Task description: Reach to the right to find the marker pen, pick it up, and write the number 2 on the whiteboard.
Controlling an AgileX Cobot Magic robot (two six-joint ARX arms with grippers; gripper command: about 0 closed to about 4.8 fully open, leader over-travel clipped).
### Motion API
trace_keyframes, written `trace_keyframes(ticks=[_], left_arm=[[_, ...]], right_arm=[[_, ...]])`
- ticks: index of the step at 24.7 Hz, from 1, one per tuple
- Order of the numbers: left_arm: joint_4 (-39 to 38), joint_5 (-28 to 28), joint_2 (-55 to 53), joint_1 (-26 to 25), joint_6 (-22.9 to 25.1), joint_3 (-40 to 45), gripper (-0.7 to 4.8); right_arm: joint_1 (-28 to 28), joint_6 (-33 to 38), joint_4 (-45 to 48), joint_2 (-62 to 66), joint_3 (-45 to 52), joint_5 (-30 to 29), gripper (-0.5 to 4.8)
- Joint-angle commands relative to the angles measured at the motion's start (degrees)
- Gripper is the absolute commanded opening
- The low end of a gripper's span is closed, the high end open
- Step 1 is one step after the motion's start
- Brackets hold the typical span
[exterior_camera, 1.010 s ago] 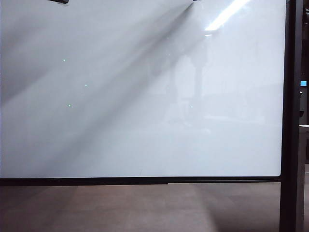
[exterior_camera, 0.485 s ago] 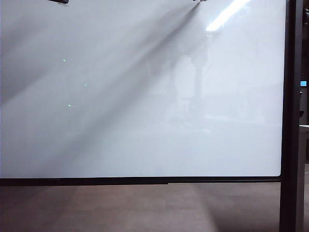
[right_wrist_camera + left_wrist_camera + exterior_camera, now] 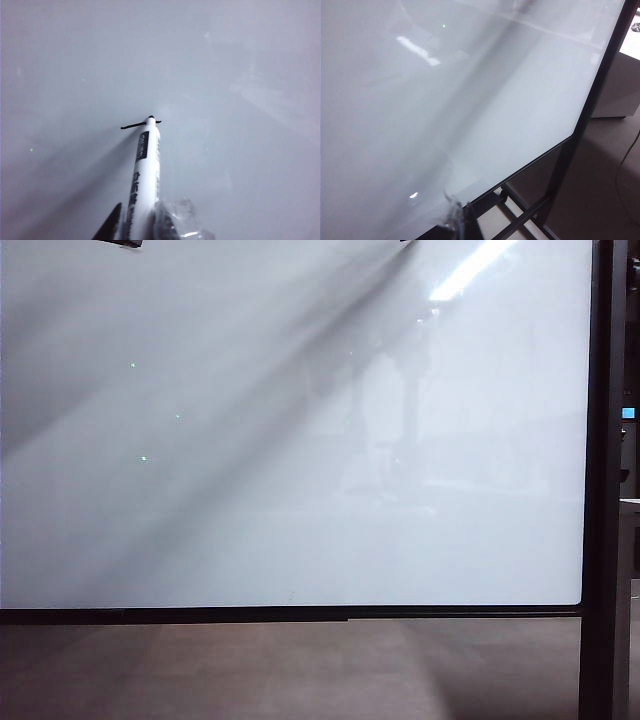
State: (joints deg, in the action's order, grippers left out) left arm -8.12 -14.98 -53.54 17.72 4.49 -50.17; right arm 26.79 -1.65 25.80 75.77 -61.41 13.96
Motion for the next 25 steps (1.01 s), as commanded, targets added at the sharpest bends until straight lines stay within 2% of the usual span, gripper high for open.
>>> trace_keyframes(ticks=[1, 25], left_arm=[[0.4, -0.3, 0.2, 0.0, 0.2, -0.4, -0.05], [0.5, -0.3, 0.2, 0.0, 0.2, -0.4, -0.05]], right_arm=[[0.1, -0.3, 1.1, -0.3, -0.2, 0.3, -0.01], [0.1, -0.3, 1.0, -0.3, -0.2, 1.6, -0.01]])
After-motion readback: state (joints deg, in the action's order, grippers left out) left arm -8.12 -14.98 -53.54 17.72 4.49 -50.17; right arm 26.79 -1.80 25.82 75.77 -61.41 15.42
